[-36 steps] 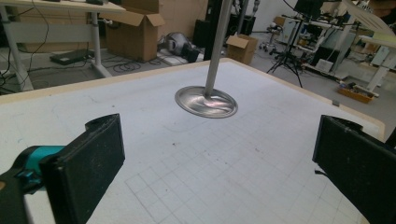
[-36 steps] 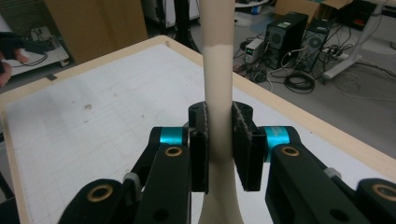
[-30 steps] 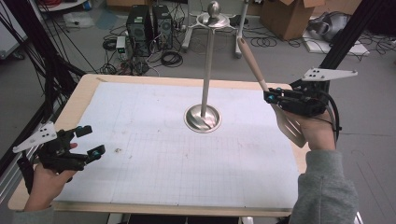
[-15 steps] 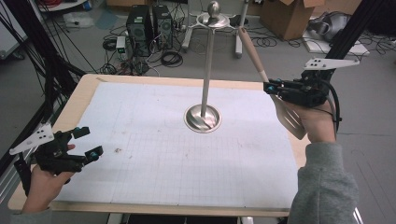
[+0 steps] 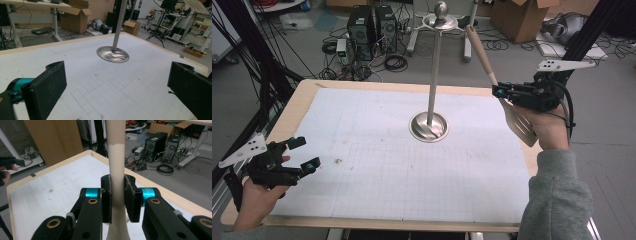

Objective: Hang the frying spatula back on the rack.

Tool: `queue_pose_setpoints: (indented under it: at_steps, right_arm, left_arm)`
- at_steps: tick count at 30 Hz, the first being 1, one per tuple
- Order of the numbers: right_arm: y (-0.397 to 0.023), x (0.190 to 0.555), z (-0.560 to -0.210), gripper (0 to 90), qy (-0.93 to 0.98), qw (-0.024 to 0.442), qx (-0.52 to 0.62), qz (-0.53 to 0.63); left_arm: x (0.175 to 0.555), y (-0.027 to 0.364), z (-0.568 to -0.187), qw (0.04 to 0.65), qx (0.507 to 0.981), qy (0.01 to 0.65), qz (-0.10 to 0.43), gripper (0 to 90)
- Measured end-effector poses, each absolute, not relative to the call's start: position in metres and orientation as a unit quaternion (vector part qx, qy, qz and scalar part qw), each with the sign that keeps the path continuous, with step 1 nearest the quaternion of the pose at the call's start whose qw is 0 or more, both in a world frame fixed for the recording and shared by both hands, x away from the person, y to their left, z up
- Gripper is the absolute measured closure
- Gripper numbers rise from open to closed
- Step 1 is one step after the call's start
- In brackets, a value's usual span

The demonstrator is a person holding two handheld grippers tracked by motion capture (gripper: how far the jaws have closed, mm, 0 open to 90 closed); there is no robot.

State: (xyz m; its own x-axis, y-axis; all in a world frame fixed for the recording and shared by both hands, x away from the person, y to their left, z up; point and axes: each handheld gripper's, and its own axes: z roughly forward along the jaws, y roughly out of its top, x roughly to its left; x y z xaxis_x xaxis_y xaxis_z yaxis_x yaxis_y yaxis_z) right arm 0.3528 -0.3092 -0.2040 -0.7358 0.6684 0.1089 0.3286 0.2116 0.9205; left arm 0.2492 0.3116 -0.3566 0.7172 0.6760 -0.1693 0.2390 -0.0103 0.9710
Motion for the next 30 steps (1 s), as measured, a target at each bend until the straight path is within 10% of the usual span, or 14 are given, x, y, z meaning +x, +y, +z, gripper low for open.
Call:
queue_pose_setpoints:
  at_steps: [30]
  right_arm:
    - [-0.297, 0.365, -0.215, 78.3, 0.764, 0.133, 0.328, 0.539]
  left_arm:
    - [0.247, 0.314, -0.357, 0.620, 0.686, 0.336, 0.178, 2.7]
